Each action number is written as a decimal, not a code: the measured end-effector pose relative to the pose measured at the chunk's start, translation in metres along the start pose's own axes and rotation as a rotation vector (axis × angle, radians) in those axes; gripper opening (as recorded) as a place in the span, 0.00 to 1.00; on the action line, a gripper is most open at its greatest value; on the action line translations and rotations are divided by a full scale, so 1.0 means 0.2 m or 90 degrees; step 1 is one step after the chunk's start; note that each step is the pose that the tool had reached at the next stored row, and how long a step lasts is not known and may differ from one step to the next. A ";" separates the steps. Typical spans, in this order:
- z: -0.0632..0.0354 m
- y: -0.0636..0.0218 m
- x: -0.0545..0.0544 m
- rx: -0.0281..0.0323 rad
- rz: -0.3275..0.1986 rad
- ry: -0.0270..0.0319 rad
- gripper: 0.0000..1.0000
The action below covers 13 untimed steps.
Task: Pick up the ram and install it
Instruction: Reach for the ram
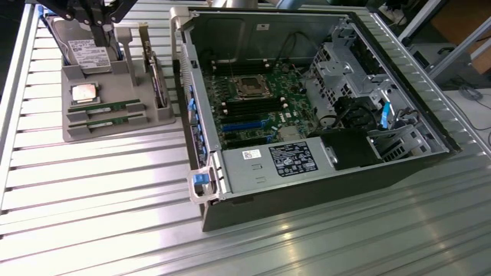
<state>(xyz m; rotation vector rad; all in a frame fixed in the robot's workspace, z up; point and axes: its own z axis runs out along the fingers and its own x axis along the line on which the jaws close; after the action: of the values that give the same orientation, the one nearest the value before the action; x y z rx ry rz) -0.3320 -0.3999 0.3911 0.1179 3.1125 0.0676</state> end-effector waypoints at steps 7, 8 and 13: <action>0.000 -0.001 0.02 0.0000 0.000 0.0000 0.11; 0.000 -0.001 0.02 0.0000 0.000 0.0000 0.11; 0.000 -0.002 0.02 0.0000 0.000 0.0000 0.11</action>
<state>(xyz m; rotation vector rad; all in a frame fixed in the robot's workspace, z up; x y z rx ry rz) -0.3366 -0.3999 0.3909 0.1179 3.1125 0.0675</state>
